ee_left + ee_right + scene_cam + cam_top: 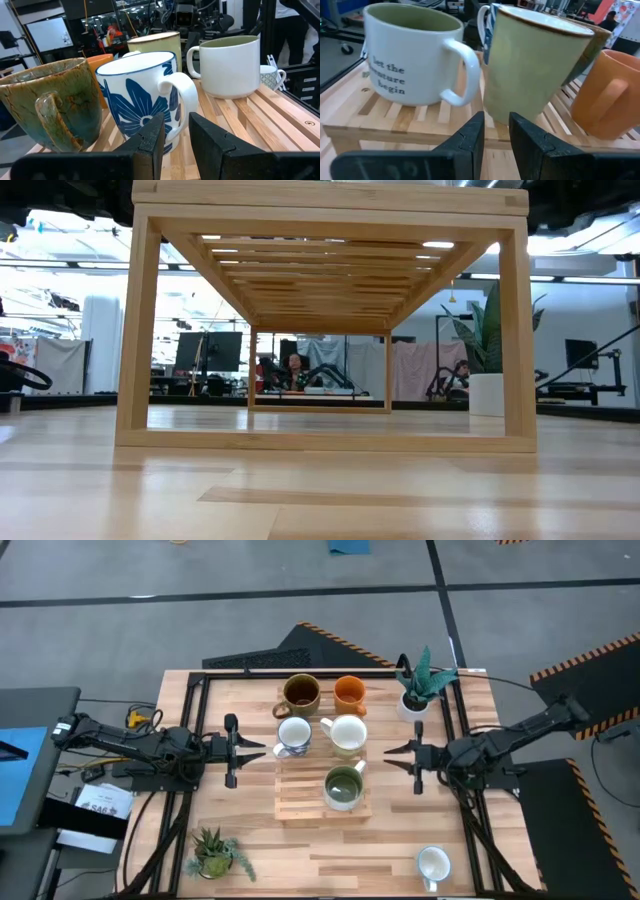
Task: Place coffee mugs
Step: Put the white green patterned mug on the shelf
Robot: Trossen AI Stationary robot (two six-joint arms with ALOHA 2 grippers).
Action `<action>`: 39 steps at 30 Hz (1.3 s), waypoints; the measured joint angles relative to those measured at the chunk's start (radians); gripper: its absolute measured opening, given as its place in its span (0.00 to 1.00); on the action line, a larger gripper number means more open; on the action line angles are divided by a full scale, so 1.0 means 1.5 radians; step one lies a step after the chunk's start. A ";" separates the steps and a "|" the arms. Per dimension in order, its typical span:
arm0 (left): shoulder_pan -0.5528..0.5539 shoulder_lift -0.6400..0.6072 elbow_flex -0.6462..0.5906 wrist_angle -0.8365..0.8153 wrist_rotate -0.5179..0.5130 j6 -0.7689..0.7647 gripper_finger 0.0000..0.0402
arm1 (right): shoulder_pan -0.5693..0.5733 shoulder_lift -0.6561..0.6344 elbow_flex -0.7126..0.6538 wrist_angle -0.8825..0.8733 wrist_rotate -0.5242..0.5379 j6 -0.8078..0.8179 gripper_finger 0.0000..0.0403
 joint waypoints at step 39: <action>0.000 0.000 0.000 -0.001 0.000 -0.007 0.19 | -0.005 0.016 0.001 -0.001 -0.003 0.111 0.29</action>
